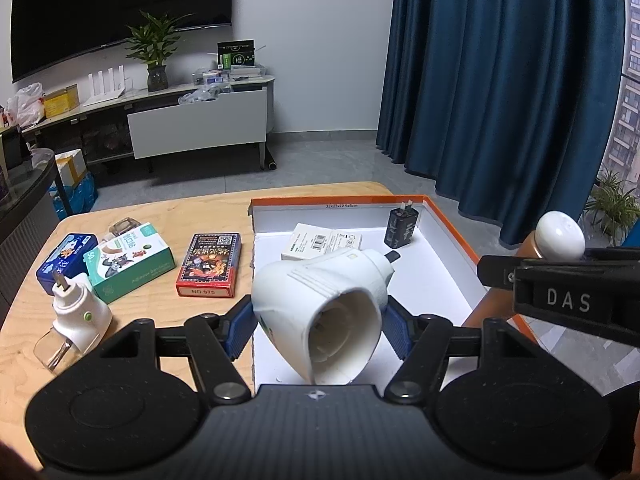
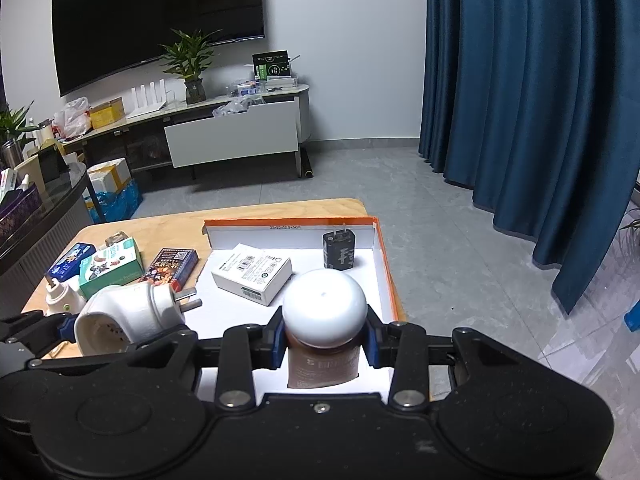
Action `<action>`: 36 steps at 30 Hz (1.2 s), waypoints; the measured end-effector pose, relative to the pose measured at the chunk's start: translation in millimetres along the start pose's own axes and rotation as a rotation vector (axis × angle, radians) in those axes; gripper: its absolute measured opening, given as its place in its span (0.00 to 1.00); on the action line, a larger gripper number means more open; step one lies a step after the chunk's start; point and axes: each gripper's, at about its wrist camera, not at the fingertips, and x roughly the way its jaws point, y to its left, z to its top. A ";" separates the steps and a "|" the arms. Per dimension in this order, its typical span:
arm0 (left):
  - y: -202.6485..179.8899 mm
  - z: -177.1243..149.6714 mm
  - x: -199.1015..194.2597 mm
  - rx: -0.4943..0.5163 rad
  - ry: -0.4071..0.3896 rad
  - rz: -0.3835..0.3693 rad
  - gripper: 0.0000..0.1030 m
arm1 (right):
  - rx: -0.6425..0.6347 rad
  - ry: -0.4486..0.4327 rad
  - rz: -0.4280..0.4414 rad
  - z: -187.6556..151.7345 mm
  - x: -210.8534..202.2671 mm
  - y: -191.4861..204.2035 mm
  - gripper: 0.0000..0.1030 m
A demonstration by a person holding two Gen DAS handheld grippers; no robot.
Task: Organize rigid objects
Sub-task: 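Lower the white plug adapter with left tool while right tool lowers bottle into box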
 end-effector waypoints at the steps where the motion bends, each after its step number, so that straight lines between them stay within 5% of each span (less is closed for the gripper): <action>1: -0.6 0.4 0.8 0.003 0.000 0.000 0.65 | -0.003 0.001 0.000 1.1 0.9 -0.2 0.44; 36: -7.5 9.7 14.0 0.024 0.001 -0.010 0.65 | -0.023 0.022 -0.026 7.5 12.0 0.1 0.44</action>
